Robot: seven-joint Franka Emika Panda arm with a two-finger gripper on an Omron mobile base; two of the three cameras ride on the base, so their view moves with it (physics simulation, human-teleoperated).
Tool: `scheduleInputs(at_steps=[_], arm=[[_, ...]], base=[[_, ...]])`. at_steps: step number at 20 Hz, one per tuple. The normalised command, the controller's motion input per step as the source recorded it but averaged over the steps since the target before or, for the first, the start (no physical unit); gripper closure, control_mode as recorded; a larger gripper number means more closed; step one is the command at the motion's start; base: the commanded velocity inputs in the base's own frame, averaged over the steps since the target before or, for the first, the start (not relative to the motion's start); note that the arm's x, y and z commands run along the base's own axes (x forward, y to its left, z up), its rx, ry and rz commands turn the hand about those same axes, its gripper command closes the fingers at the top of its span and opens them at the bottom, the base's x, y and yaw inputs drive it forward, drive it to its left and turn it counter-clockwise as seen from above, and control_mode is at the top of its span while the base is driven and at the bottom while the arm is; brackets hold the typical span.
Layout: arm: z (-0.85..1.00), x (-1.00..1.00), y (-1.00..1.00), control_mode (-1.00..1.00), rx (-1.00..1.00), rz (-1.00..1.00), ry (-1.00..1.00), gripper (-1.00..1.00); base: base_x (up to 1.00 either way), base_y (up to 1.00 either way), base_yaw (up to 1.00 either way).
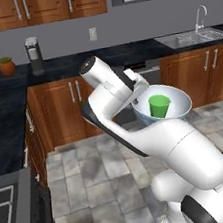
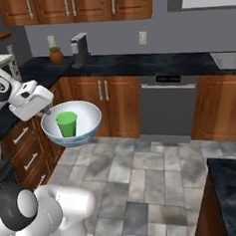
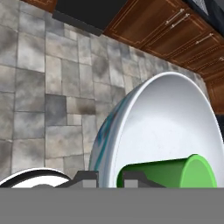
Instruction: Place the cup inside the bowl on the dining table and move the bowl to any counter.
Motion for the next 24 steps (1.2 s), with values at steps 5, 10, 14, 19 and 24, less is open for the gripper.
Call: scheduleInputs(at_steps=[5,10,14,19,24], arm=[[0.00,0.00,0.00,1.00,0.00,0.00,0.00,1.00],[0.00,0.00,0.00,1.00,0.00,0.00,0.00,1.00],[0.00,0.00,0.00,1.00,0.00,0.00,0.00,1.00],[0.00,0.00,0.00,1.00,0.00,0.00,0.00,1.00],[0.00,0.00,0.00,1.00,0.00,0.00,0.00,1.00]], base=[[1.00,0.00,0.00],[1.00,0.00,0.00],[1.00,0.00,0.00],[1.00,0.00,0.00],[1.00,-0.01,0.00]])
